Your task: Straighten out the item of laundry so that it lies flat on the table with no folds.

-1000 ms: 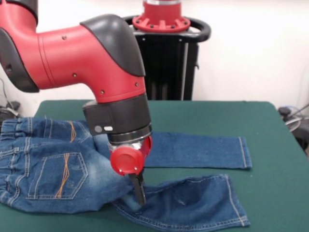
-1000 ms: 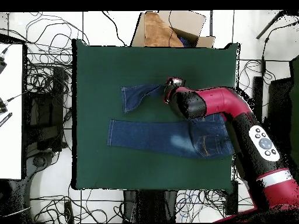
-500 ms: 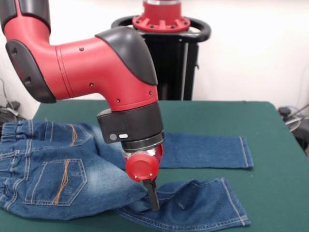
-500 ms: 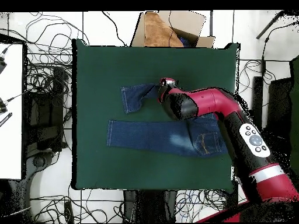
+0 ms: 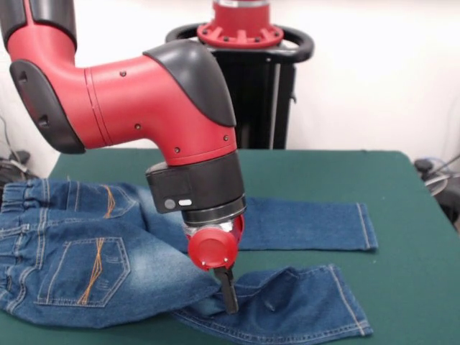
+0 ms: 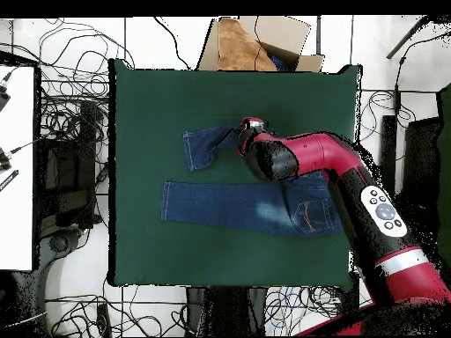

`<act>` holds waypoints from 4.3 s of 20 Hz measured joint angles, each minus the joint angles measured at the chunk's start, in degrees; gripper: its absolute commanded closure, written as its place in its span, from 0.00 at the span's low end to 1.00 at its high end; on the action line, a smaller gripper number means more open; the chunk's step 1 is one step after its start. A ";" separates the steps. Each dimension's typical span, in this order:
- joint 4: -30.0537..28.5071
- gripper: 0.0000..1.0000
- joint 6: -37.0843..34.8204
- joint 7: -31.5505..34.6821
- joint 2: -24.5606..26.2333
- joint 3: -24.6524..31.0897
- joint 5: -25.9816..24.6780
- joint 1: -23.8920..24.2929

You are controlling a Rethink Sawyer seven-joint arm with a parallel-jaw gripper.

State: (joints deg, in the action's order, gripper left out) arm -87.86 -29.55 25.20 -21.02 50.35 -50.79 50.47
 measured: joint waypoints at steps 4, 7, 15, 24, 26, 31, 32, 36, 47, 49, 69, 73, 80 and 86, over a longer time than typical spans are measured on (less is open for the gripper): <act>0.00 1.00 -1.75 0.00 -0.01 0.01 0.52 -0.06; 0.02 1.00 -4.82 0.00 -0.01 -0.10 1.38 -0.41; 0.20 1.00 -19.53 0.00 0.13 -1.41 2.70 -3.04; 0.23 1.00 -29.03 0.00 0.20 -1.65 2.71 -4.01; 0.25 1.00 -29.63 0.00 0.20 -1.66 2.71 -4.02; 0.31 1.00 -30.33 0.00 0.20 -1.66 2.71 -4.02; 0.37 1.00 -30.74 0.00 0.20 -1.67 2.71 -4.02; 0.72 1.00 -33.93 -0.01 0.20 -1.67 2.83 -4.07; 0.89 1.00 -46.07 -0.15 0.20 -1.67 4.42 -4.37; 0.87 1.00 -47.38 -0.15 0.20 -1.66 4.48 -4.38; 0.36 1.00 -53.14 -0.18 -0.66 -1.65 7.79 -3.70; 0.27 1.00 -55.20 -0.18 -0.71 -1.65 8.33 -3.50; 0.27 1.00 -55.93 -0.18 -0.17 -1.65 8.37 -3.49; 0.54 1.00 -55.93 -0.18 1.72 -1.66 8.22 -3.75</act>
State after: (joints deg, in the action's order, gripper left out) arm -87.33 -85.48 25.03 -19.31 48.69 -42.57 46.72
